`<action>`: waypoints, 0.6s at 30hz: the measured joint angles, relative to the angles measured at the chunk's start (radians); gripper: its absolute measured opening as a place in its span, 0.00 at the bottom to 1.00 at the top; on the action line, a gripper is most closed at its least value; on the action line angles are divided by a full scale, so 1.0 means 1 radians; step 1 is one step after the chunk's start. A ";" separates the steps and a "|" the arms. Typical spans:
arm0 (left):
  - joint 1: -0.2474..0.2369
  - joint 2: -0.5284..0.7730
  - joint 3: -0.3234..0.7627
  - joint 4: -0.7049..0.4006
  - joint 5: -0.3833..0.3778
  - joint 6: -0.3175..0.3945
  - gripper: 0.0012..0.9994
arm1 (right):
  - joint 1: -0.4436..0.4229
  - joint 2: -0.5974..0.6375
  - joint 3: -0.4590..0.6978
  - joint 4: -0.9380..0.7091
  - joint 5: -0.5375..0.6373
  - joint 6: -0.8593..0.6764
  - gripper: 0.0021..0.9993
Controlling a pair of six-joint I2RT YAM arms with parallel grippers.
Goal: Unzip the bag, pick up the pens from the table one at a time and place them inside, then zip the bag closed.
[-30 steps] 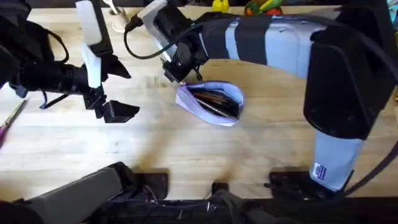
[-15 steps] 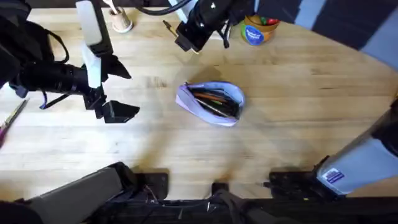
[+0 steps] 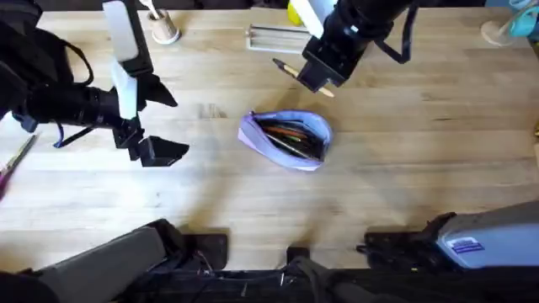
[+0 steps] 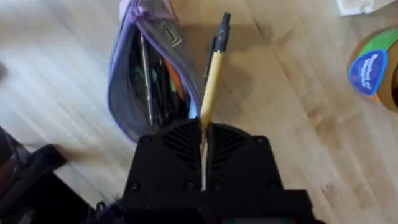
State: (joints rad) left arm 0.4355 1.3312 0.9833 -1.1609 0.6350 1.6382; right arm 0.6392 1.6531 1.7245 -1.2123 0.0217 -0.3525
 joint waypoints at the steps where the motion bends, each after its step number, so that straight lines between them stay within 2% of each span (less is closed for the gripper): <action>1: 0.000 0.000 0.000 0.000 0.000 0.000 0.99 | 0.000 0.000 0.000 -0.025 -0.004 0.001 0.03; 18: 0.000 0.000 0.000 0.001 0.000 0.000 0.99 | 0.000 -0.008 0.000 -0.190 -0.019 0.036 0.03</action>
State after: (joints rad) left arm 0.4355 1.3312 0.9833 -1.1599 0.6350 1.6382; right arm 0.6392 1.6453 1.7245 -1.4023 0.0025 -0.3167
